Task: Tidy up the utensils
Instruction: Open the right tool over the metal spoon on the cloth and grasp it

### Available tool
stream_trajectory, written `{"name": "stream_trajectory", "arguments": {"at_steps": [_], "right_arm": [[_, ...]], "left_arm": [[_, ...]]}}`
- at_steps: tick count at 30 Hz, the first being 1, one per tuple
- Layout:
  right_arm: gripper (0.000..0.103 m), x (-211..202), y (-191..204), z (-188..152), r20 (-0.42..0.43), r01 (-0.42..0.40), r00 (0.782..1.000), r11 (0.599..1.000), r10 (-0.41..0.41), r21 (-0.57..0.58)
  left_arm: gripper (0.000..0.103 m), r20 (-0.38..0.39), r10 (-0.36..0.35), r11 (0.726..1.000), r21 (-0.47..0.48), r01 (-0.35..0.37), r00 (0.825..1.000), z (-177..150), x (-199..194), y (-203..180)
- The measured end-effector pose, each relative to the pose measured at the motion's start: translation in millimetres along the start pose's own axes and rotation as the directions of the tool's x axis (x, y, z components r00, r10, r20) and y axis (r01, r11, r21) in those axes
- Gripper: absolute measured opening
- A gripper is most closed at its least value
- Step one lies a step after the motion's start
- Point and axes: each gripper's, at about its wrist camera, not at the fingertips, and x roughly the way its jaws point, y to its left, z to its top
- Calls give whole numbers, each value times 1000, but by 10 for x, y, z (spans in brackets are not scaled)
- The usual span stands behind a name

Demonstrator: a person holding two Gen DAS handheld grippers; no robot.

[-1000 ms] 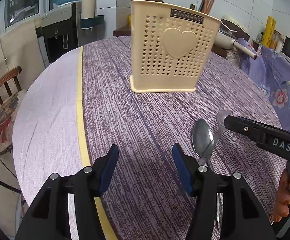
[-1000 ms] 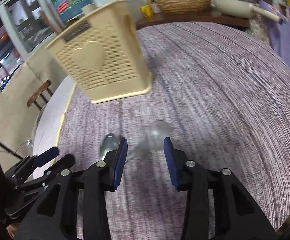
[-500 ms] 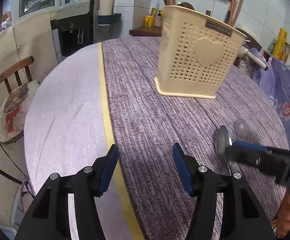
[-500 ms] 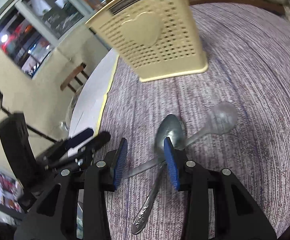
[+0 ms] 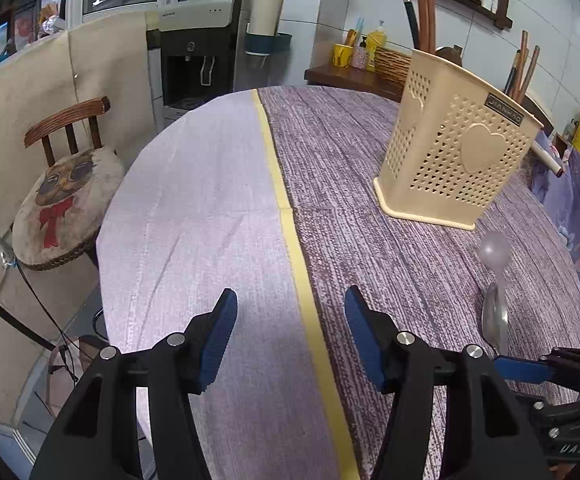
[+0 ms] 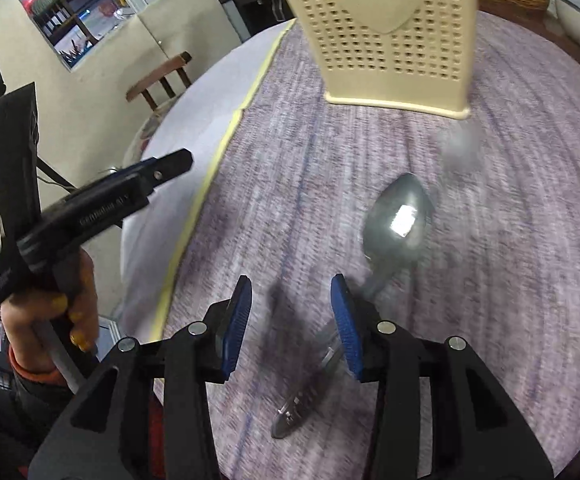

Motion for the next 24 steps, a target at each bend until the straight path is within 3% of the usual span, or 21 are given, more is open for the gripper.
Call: {"name": "stream_trajectory", "arguments": {"at_steps": [5, 9, 14, 16, 20, 24], "right_arm": [[43, -282, -246, -177, 28, -3, 1000, 998, 1, 59], [43, -495, -340, -181, 111, 31, 993, 996, -41, 87], [43, -431, -326, -46, 149, 184, 971, 982, -187, 32], [42, -316, -331, -32, 138, 267, 955, 963, -261, -25], [40, -143, -379, 18, 72, 218, 974, 975, -214, -51], [29, -121, -337, 28, 63, 281, 959, 958, -278, -58]], "left_arm": [[56, -20, -42, 998, 37, 43, 999, -41, 35, -151], [56, -28, -71, 995, 63, 72, 997, -78, 36, -272], [56, -32, -78, 994, 74, 80, 996, -115, 13, -329], [56, -32, -74, 994, 77, 76, 997, -121, 5, -329], [56, -37, -70, 994, 79, 73, 997, -133, 7, -335], [56, -44, -71, 994, 81, 75, 996, -145, 18, -358]]}}
